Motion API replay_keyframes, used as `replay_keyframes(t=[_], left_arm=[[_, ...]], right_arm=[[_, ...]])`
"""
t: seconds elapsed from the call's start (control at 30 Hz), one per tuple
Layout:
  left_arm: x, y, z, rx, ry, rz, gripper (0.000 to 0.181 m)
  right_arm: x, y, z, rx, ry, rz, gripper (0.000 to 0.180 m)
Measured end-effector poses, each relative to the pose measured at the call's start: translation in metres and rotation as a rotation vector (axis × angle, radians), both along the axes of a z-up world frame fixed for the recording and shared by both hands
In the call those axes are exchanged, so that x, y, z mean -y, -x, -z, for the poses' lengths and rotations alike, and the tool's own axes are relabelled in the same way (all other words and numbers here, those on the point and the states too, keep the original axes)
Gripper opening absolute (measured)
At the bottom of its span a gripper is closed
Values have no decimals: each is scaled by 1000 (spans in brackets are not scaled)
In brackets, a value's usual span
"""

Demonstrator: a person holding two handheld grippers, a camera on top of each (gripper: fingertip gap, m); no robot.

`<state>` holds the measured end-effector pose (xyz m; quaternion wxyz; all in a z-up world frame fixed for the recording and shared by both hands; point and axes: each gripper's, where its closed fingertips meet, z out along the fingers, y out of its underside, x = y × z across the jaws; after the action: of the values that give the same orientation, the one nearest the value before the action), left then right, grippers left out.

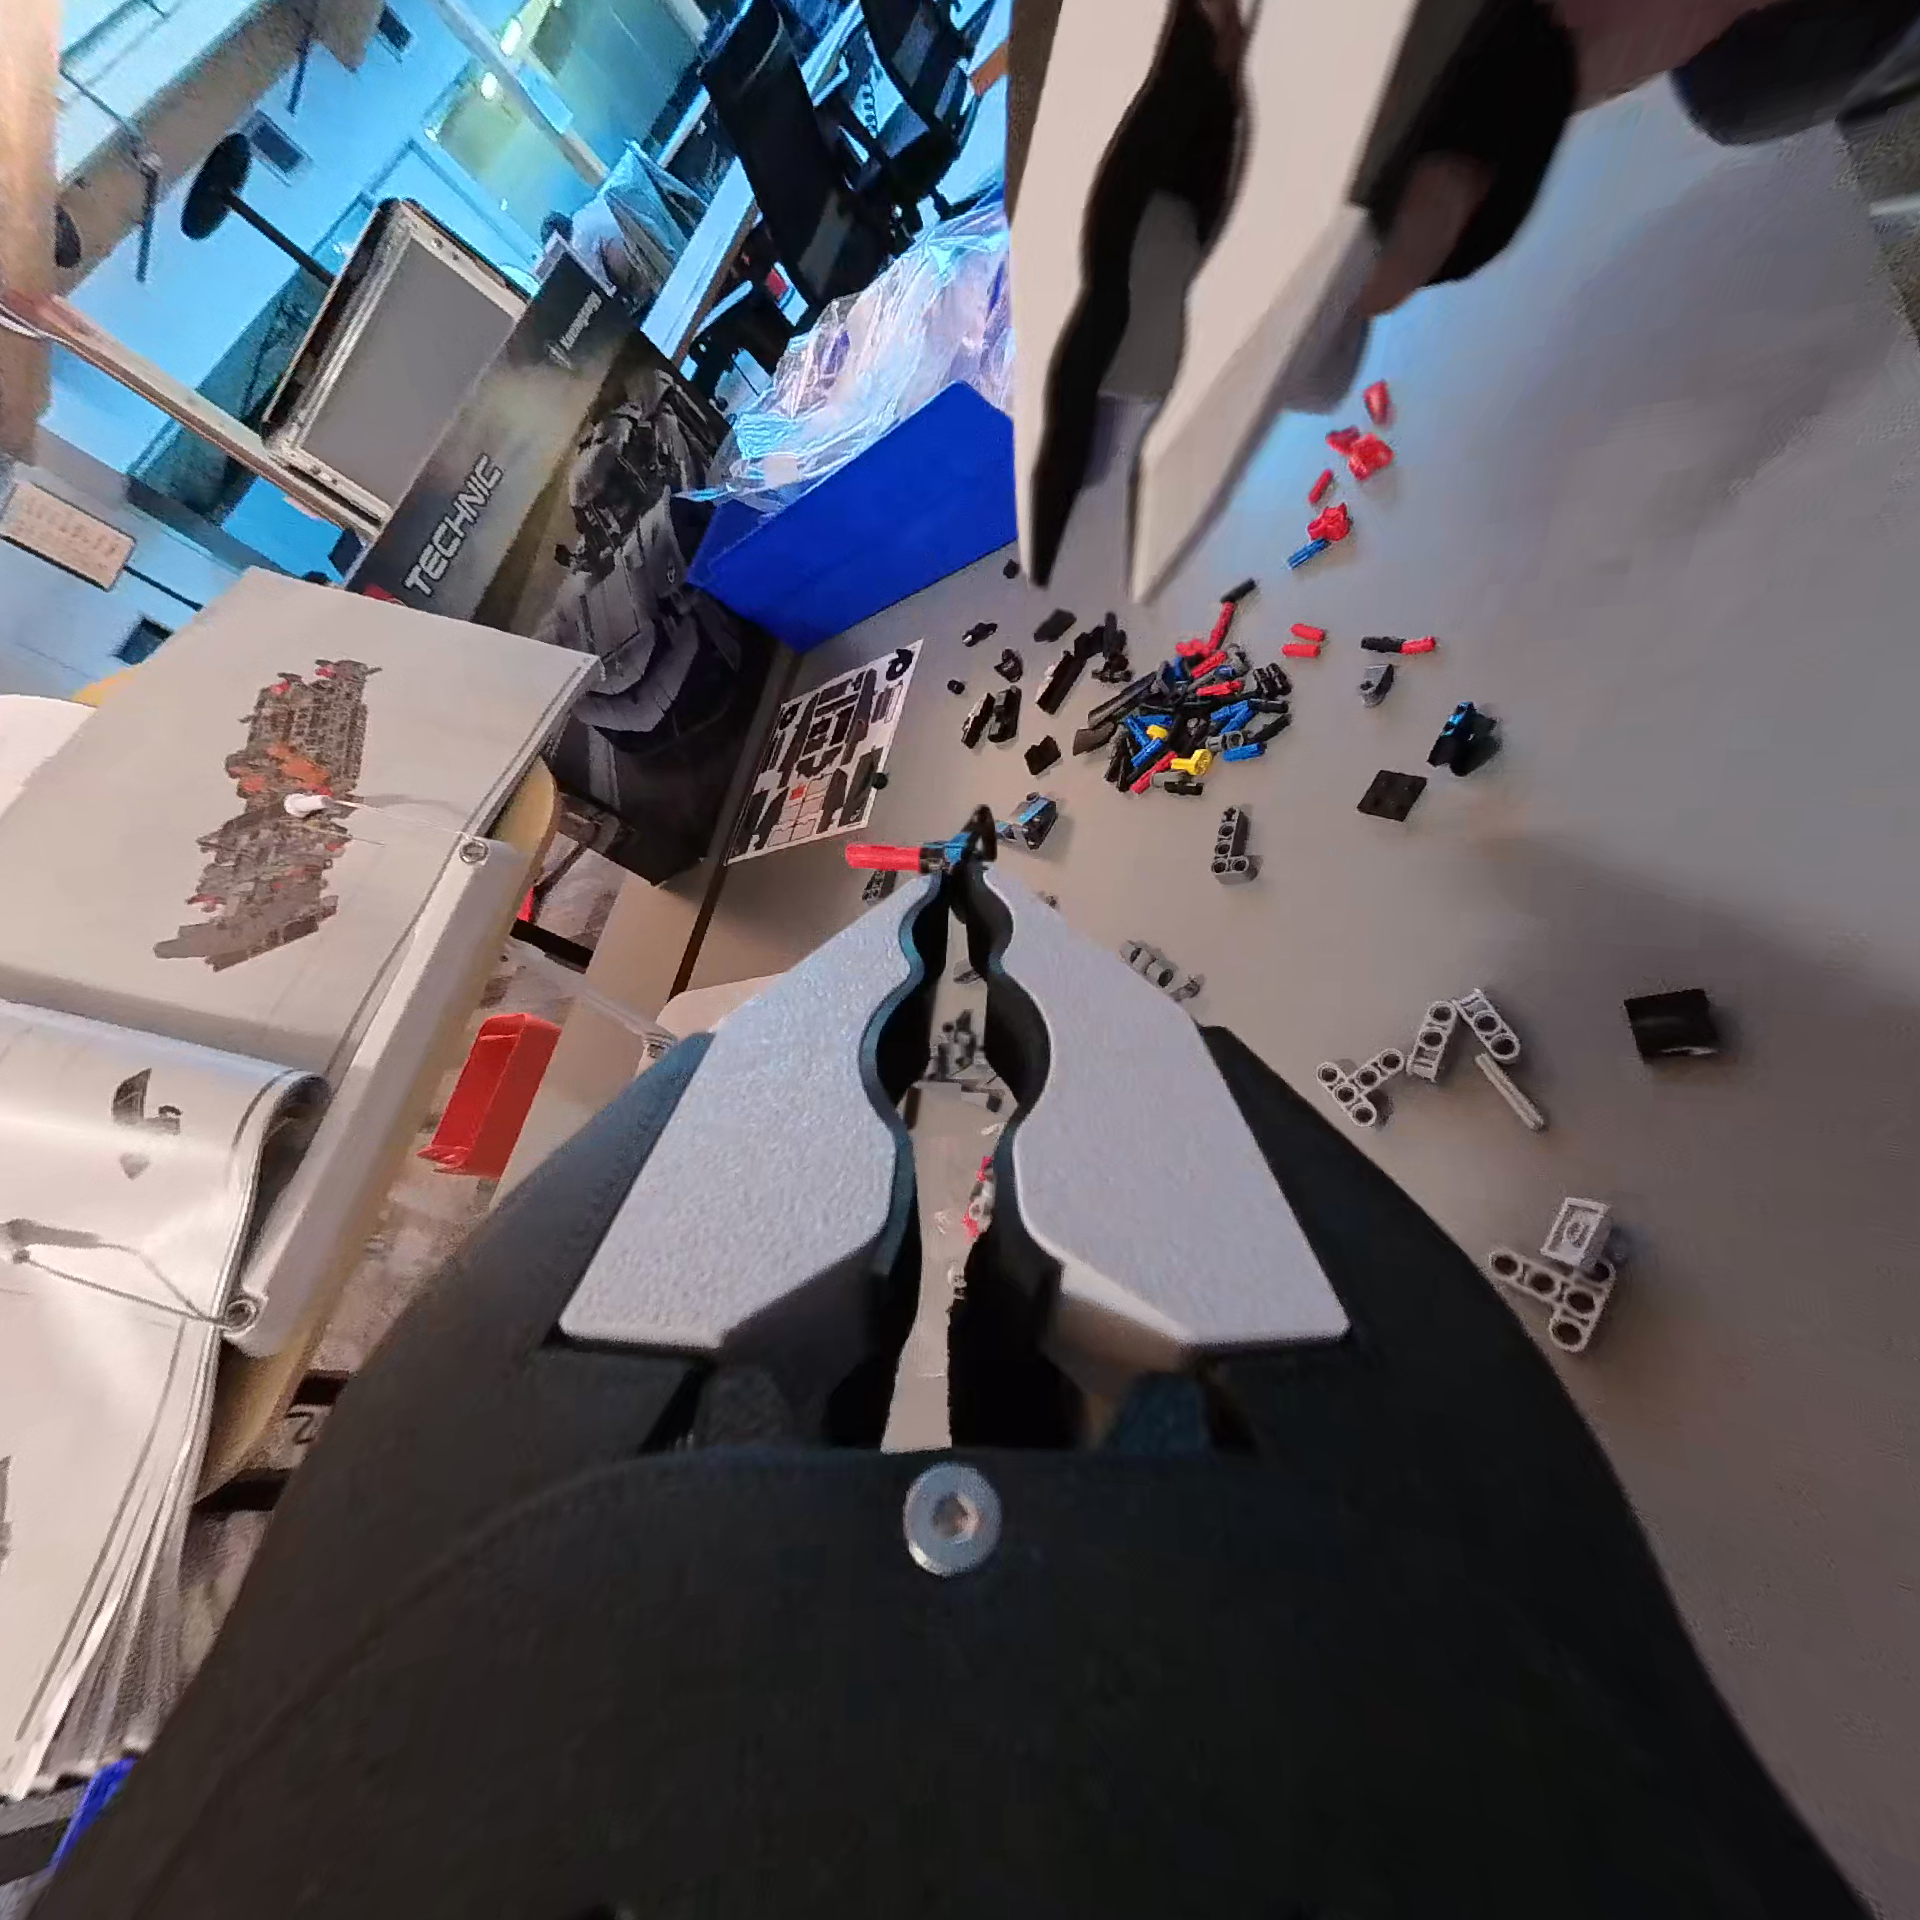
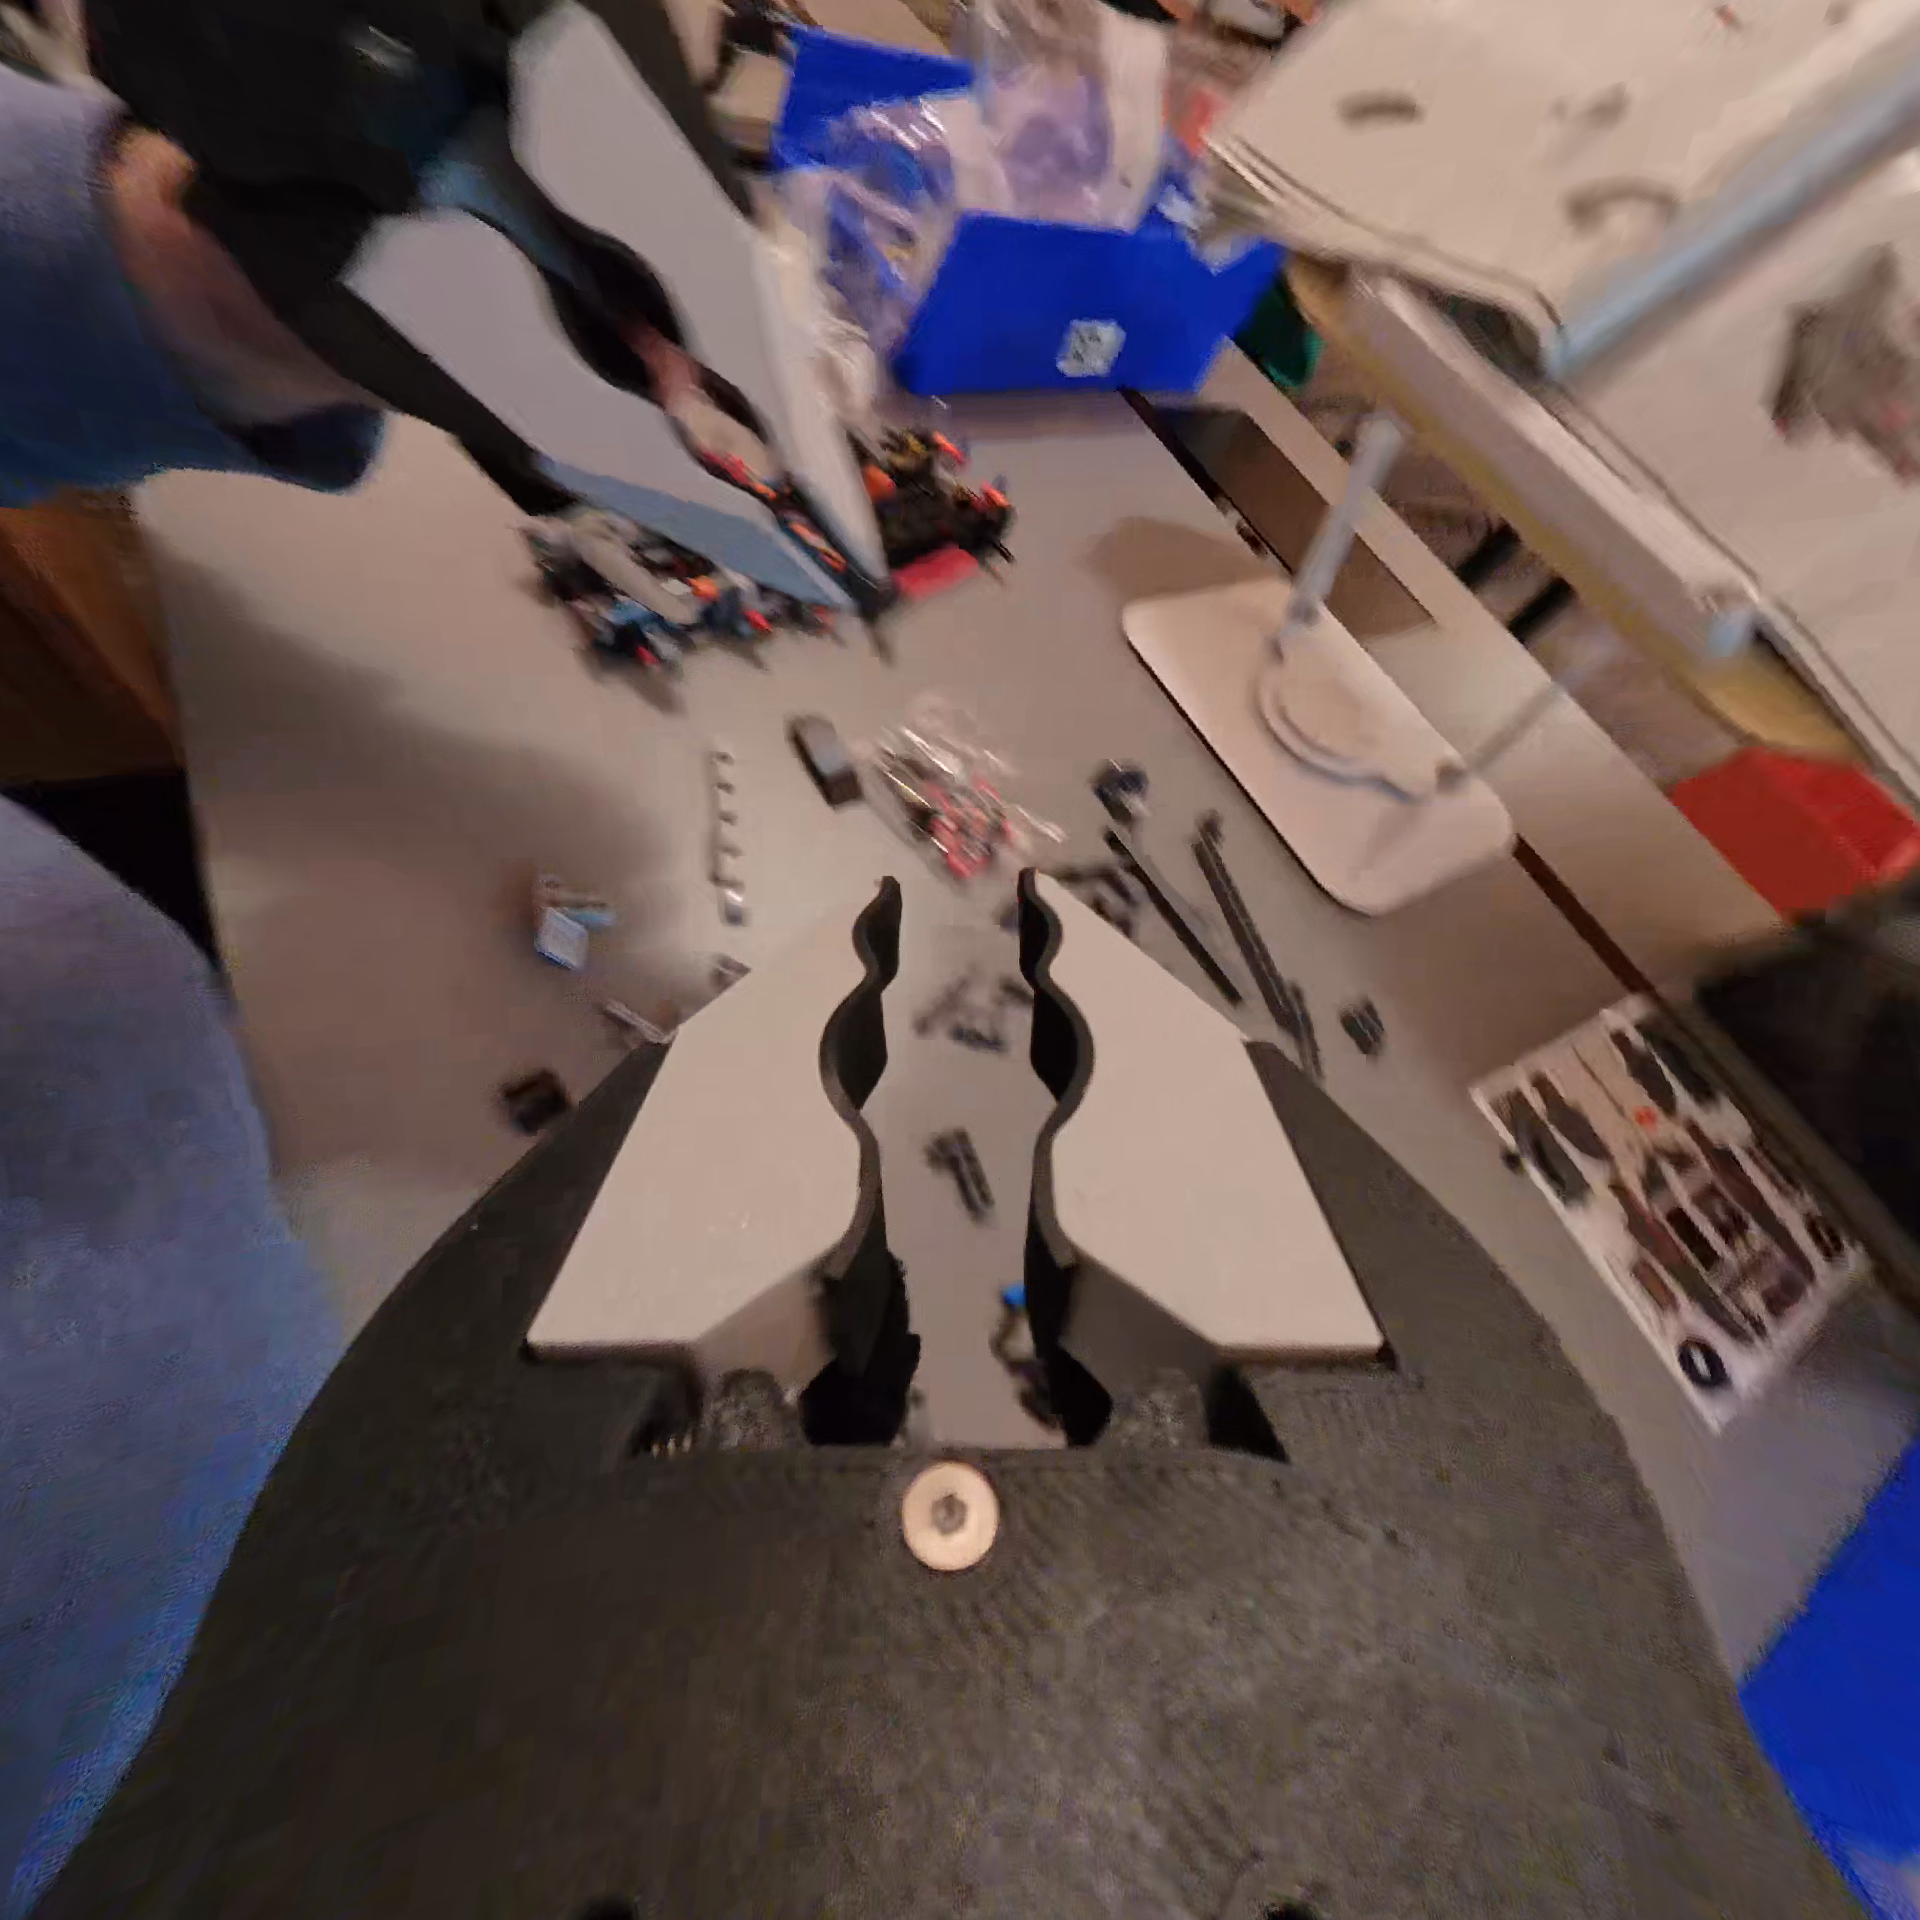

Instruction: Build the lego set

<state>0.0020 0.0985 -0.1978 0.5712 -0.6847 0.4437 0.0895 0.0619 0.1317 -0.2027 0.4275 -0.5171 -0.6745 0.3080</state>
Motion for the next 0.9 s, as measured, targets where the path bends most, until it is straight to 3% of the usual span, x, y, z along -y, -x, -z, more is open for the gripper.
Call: replay_keyframes(t=[0.13,0.23,0.43,0.9], left_arm=[[-3,1,3,-2,7,-7,1],[-5,4,7,-22,17,-8,1],[-4,14,11,-28,25,-23,1],[1,37,16,-20,33,-31,1]], right_arm=[[-100,-30,34,80,41,270,17],[-151,-32,57,101,192,371,18],[-243,-28,101,240,159,565,16],[-284,-29,154,408,223,647,22]])
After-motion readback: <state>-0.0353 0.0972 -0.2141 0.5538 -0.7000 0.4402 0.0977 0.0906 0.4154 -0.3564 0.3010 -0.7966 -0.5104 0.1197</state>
